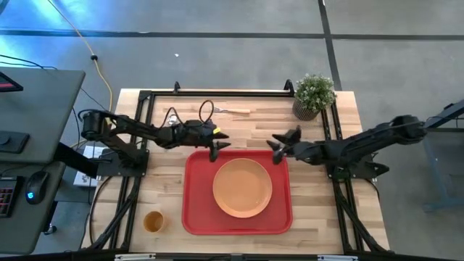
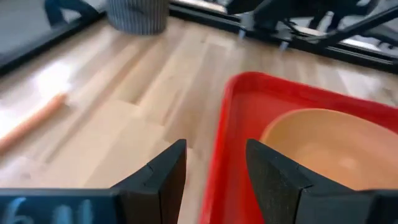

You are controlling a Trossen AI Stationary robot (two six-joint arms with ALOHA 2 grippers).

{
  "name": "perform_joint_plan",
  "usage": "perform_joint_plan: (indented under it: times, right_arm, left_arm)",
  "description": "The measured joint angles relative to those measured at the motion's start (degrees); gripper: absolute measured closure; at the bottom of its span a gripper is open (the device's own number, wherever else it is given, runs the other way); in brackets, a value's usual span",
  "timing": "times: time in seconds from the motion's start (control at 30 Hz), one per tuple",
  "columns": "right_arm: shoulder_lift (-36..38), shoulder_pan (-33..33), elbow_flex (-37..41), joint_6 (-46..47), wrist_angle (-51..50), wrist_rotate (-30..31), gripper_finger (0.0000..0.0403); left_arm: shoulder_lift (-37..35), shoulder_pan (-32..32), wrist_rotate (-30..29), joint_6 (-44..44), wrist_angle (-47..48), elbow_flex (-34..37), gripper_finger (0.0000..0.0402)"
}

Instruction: Pick and place plate/cup/fork/spoon on tray

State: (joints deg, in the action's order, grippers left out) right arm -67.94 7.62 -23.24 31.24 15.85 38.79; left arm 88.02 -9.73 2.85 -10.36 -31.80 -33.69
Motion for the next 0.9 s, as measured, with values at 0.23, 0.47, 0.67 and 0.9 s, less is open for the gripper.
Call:
perform_joint_plan:
  times: [0.23, 0.47, 0.67, 0.9]
  right_arm:
    - [-11.76, -0.20, -10.54, -0.81, -7.93, -8.76, 0.0224]
    - [-19.67, -3.63, -19.65, -8.33, -11.78, -20.23, 0.0224]
    - [-24.64, -11.56, -30.23, -19.39, -17.93, -16.21, 0.0224]
    - [-36.62, -27.42, -48.98, -30.38, -31.19, -21.81, 0.0224]
  left_arm:
    - [-0.02, 6.39, 0.45, -0.45, 4.80, -0.04, 0.0245]
    - [0.70, 8.91, -2.58, -1.36, 4.62, -0.09, 0.0245]
    - [0.96, 7.95, -5.98, -0.78, 5.45, -0.02, 0.0245]
    - [-5.68, 3.87, -4.72, -1.52, 11.74, -0.04, 0.0245]
